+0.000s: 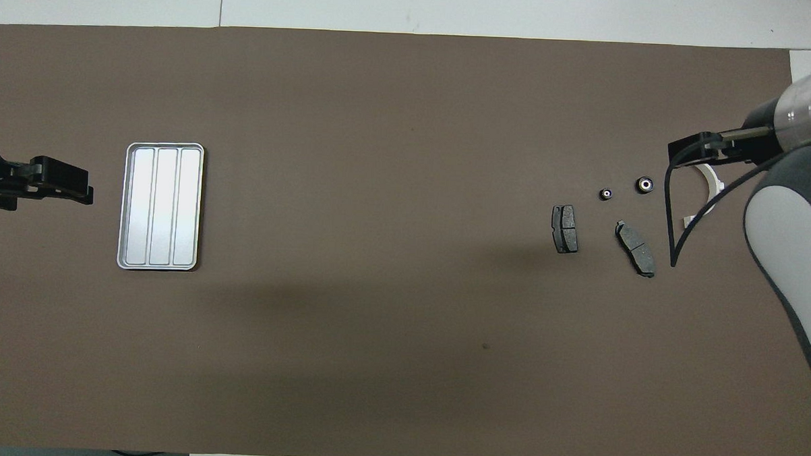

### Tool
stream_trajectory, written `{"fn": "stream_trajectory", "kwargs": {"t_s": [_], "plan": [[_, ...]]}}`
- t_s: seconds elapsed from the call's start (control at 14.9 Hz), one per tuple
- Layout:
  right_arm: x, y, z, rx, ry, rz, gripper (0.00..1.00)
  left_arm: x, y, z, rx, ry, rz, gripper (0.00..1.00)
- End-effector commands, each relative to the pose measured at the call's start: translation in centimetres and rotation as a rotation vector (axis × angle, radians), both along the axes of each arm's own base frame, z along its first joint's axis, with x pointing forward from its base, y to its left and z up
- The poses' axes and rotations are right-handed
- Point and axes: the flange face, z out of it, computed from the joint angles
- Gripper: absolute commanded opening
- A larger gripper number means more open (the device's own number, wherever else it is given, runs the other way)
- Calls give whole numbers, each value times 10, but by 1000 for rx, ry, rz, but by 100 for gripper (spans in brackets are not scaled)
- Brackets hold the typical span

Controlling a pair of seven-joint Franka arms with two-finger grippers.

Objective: Place bearing gear from tray to pile

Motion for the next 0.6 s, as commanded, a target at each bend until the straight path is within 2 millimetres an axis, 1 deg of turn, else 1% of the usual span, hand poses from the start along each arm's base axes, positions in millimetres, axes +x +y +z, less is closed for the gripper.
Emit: {"fn": "stream_trajectory", "kwargs": {"t_s": [0.0,0.13,0.2,0.27,0.33,0.54], "plan": [[-27,-10,11,-11,34,-13,99,-3,2,2,11,-5,-1,100],[-29,-23,16,-11,28,-30,99,-3,2,2,11,-5,-1,100],[-35,-28,22,-12,24,-27,99,-3,2,2,11,-5,-1,100],[-44,-26,26,-13,38,-25,99,-3,2,2,11,-5,-1,100],[-48,-22,26,-13,50,-23,99,-3,2,2,11,-5,-1,100],[-49,-11,29,-13,47,6,100,-3,2,2,11,-5,-1,100]]}}
